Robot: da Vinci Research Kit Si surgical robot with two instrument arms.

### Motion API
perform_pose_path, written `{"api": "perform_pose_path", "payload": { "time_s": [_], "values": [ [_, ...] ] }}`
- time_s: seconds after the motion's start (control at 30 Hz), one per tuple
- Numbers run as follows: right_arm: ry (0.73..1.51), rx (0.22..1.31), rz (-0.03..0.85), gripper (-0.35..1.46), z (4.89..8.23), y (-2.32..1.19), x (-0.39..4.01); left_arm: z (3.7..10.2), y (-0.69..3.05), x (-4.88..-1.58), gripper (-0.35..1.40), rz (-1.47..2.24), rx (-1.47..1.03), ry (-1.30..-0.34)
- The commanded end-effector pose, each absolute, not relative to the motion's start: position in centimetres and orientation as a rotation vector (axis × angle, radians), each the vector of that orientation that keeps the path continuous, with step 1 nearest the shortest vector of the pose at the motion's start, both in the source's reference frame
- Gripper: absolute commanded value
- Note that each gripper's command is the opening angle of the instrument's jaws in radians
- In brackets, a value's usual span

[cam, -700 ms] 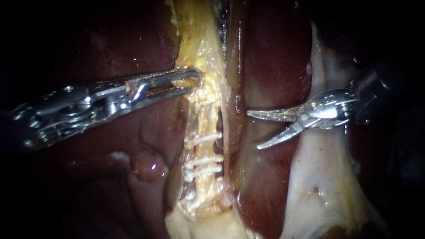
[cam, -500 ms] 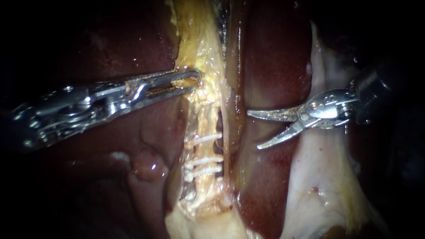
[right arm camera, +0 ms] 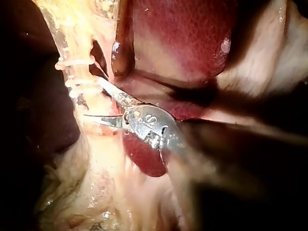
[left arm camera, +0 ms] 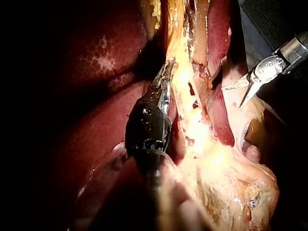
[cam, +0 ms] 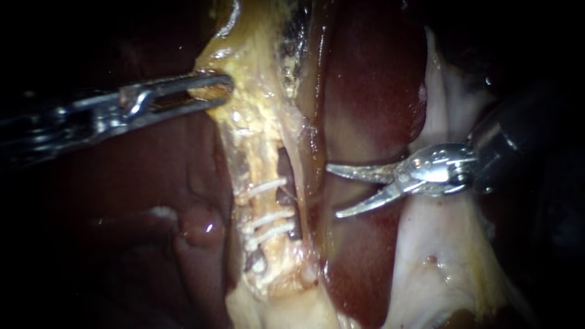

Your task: Go to the cutting position left tube

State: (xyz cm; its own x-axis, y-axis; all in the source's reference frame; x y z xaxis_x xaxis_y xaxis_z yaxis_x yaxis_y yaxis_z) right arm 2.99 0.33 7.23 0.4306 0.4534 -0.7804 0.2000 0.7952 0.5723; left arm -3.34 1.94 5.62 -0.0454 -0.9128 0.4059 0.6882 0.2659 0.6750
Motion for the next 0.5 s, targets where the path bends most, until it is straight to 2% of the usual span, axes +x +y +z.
{"api": "perform_pose_path", "payload": {
  "time_s": [0.03,0.23,0.5],
  "values": [
    [1.130,0.682,0.173,1.43,7.26,0.30,3.03,5.59,1.93,-3.32,-0.35,-1.330,0.304,-0.939],
    [1.093,0.729,0.186,1.43,7.48,0.18,3.31,5.49,1.89,-3.32,-0.35,-1.330,0.297,-0.944],
    [1.062,0.739,0.203,1.43,7.68,0.30,3.41,5.43,1.85,-3.33,-0.35,-1.333,0.294,-0.942]
  ]
}}
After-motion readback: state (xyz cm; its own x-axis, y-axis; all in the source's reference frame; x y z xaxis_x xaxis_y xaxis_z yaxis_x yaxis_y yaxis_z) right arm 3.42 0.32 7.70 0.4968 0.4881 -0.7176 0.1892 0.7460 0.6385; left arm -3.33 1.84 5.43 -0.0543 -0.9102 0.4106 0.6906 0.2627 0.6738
